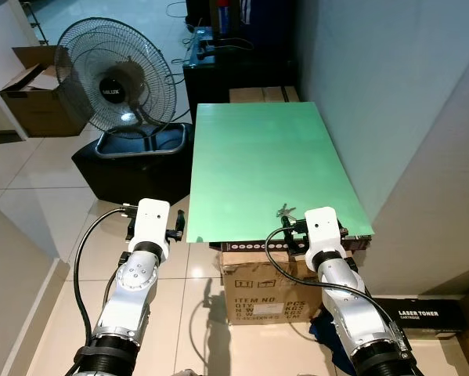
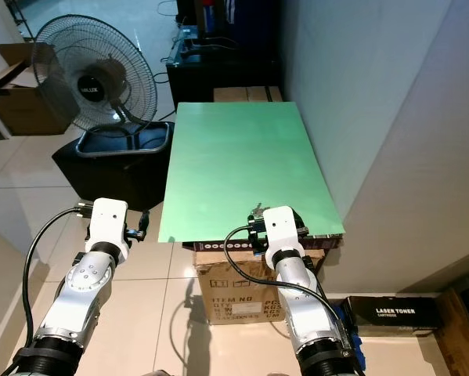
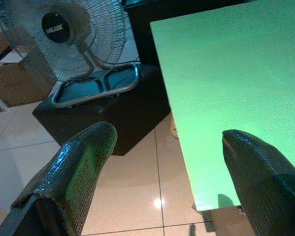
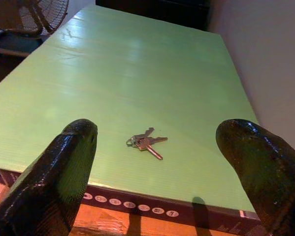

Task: Hang keys on a hook

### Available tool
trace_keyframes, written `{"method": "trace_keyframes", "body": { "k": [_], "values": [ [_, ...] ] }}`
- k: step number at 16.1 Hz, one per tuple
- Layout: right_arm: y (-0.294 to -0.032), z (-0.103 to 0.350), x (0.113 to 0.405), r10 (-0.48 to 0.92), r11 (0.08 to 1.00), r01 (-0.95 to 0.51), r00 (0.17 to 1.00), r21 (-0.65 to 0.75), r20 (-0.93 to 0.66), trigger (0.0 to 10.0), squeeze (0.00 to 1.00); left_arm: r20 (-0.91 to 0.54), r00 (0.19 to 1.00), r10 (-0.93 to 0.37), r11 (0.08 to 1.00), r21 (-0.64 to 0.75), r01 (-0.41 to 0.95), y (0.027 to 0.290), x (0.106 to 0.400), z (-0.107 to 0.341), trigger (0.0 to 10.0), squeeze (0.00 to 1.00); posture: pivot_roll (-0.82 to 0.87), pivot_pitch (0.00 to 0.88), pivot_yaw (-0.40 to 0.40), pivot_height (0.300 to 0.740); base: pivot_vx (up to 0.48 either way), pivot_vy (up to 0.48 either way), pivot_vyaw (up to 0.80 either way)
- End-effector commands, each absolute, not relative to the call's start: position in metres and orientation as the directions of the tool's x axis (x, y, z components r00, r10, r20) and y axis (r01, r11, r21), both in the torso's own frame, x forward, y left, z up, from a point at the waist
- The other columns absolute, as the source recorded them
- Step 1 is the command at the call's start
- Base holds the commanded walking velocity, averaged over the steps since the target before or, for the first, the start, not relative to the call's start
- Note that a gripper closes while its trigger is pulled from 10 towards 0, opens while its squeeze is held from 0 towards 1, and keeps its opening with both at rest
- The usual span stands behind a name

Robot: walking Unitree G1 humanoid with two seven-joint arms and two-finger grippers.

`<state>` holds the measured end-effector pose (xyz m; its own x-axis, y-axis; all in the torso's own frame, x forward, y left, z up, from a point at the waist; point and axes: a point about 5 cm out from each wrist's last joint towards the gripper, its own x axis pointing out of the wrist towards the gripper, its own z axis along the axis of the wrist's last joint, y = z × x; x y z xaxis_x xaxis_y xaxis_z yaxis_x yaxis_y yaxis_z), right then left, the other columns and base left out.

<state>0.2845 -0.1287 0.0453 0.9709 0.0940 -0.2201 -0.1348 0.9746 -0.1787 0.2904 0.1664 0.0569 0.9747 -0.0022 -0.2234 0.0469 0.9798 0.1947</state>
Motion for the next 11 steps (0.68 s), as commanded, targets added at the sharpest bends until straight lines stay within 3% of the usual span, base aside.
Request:
{"method": "trace_keyframes", "body": {
  "k": [1, 11],
  "values": [
    [-0.1281, 0.0475, 0.2855, 0.09, 0.976, -0.128, 0.975, -0.179, -0.203, 10.0, 0.0, -0.218, 0.976, -0.021, 0.977, 0.204, 0.066, 0.1661, 0.2907, 0.0575, 10.0, 0.0, -0.16, 0.0, 0.089, 0.74, 0.48, 0.0, 0.0],
    [-0.1268, 0.0443, 0.2841, 0.09, 0.975, -0.13, 0.973, -0.181, -0.211, 10.0, 0.0, -0.214, 0.975, -0.053, 0.975, 0.199, 0.097, 0.1619, 0.2921, 0.0576, 10.0, 0.0, -0.16, 0.0, 0.102, 0.74, 0.478, 0.0, 0.0]
  ]
}}
